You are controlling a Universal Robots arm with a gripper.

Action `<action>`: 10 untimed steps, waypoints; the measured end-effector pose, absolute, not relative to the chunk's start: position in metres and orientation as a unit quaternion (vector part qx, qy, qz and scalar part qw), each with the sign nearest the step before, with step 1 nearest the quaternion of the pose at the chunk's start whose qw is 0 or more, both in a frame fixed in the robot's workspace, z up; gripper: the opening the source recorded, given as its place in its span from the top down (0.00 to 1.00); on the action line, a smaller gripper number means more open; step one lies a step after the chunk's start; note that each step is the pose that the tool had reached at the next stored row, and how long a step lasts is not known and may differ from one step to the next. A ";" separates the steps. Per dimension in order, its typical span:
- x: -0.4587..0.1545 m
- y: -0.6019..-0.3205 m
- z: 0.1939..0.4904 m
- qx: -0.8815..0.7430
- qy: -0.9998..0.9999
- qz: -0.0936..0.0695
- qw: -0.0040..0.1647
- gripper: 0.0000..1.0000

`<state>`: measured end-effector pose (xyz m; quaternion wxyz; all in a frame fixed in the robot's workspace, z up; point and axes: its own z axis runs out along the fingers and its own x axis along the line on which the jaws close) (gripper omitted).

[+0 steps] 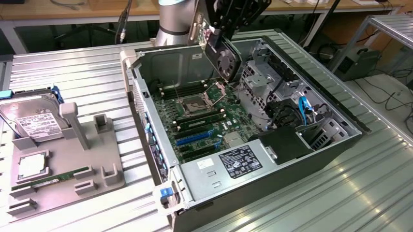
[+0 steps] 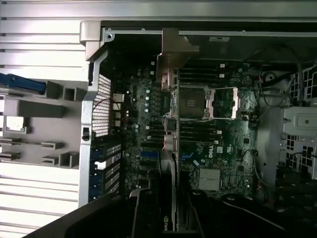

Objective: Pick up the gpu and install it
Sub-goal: 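Pick up the gpu and move the gpu toward the slot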

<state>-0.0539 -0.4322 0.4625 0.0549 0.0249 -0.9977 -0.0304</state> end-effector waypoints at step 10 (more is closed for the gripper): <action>-0.017 -0.435 0.452 0.026 -0.998 -0.030 0.049 0.74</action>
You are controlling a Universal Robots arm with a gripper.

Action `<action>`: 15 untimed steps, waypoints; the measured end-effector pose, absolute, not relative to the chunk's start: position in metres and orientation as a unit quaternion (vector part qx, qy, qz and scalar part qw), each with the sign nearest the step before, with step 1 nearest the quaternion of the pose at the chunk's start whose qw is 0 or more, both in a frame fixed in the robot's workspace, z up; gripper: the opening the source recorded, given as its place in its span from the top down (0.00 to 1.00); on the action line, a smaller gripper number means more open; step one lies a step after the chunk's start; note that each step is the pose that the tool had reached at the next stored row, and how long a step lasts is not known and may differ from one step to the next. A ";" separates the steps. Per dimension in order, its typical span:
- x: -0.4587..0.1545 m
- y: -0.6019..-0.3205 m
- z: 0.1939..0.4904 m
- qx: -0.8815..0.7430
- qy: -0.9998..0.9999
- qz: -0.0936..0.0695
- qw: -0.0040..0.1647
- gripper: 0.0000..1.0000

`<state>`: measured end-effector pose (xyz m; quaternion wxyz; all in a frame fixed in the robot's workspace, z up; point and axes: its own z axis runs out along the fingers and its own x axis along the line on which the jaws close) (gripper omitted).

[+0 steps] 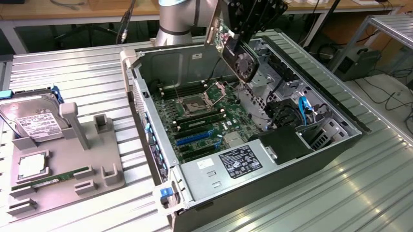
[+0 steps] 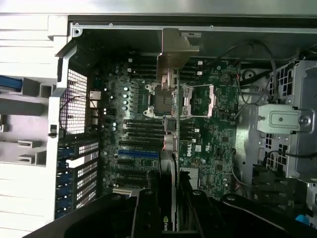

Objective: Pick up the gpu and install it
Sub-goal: 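Pick up the gpu and move the gpu toward the slot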

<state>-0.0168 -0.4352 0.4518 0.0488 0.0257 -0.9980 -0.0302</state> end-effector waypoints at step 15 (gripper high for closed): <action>-0.015 -0.440 0.442 0.016 -0.999 -0.030 0.031 0.74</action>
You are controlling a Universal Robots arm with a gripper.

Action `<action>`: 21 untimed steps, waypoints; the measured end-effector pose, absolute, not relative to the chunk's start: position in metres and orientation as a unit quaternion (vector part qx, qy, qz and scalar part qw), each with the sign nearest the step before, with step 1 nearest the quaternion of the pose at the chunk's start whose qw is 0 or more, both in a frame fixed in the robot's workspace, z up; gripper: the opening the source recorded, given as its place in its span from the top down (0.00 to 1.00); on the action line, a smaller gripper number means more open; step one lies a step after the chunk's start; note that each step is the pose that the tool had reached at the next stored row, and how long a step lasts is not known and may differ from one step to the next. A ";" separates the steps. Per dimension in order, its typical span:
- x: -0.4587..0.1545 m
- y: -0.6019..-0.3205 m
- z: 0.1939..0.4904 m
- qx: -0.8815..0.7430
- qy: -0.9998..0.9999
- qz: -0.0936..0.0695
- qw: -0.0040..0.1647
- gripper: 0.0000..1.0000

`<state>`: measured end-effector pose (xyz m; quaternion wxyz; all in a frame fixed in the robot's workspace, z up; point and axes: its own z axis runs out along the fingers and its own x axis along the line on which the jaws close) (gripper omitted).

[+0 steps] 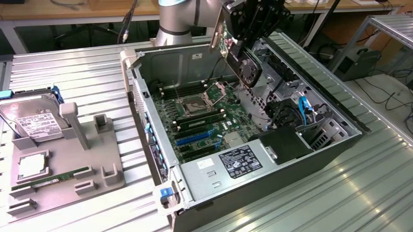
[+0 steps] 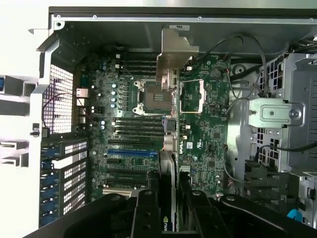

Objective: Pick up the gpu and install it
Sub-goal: 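Pick up the gpu and move the gpu toward the slot, then insert the gpu into the slot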

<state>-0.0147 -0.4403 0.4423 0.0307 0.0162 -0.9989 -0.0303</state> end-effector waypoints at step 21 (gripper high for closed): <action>-0.015 -0.440 0.442 0.073 -0.996 -0.030 0.032 0.74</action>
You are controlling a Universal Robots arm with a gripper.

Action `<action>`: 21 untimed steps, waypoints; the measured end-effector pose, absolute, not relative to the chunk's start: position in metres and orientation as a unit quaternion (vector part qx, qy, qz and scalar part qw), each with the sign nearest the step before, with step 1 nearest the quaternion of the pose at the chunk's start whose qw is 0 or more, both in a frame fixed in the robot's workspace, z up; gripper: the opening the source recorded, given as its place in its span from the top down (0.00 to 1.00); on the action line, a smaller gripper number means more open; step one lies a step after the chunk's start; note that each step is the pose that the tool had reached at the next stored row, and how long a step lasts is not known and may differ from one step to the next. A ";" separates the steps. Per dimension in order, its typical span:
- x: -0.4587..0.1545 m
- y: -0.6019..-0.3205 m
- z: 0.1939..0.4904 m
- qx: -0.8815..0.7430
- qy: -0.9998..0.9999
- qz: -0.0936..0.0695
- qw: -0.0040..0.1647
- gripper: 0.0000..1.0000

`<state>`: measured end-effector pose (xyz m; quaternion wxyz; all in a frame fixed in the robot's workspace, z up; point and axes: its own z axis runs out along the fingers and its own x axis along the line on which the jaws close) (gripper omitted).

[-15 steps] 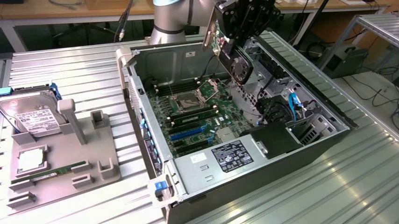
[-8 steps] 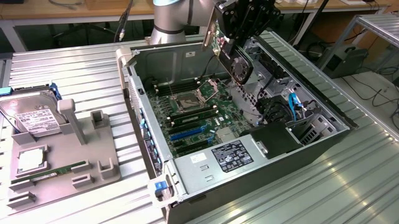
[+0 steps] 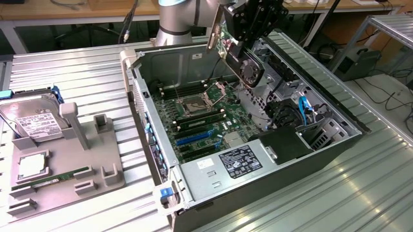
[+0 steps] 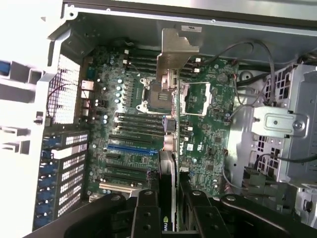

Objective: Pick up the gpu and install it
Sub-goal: 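Insert the gpu into the slot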

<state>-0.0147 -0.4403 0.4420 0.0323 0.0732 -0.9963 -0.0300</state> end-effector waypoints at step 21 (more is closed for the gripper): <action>-0.015 -0.440 0.442 0.322 -0.945 -0.030 0.037 0.74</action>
